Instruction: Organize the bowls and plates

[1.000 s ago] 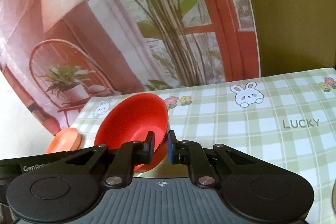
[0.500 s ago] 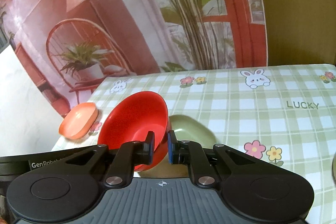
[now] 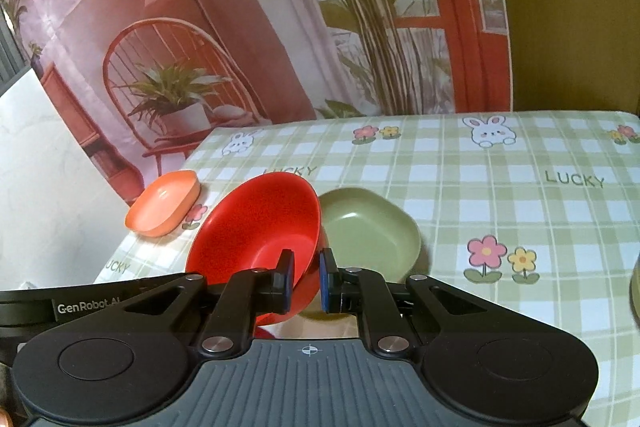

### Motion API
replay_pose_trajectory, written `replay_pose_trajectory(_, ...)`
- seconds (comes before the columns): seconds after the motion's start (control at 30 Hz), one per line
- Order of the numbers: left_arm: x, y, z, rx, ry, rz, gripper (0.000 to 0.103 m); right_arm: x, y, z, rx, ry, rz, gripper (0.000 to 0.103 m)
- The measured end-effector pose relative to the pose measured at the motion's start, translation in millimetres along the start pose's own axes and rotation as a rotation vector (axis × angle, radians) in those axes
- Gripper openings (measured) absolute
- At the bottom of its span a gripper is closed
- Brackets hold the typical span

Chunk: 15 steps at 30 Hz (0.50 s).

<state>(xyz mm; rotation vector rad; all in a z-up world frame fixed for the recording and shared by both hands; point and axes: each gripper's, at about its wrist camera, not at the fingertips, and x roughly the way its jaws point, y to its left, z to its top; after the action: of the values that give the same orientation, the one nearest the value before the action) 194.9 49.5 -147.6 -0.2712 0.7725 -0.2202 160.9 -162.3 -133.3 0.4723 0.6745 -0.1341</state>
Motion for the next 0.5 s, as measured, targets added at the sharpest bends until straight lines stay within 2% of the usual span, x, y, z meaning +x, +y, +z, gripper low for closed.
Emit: replay_pose_trajectory(0.5,-24.2,4.5,-24.3,0.012,0.017,0.029,0.013,-5.6,9.3,-30.2,-0.023,0.08,0.033,0.012)
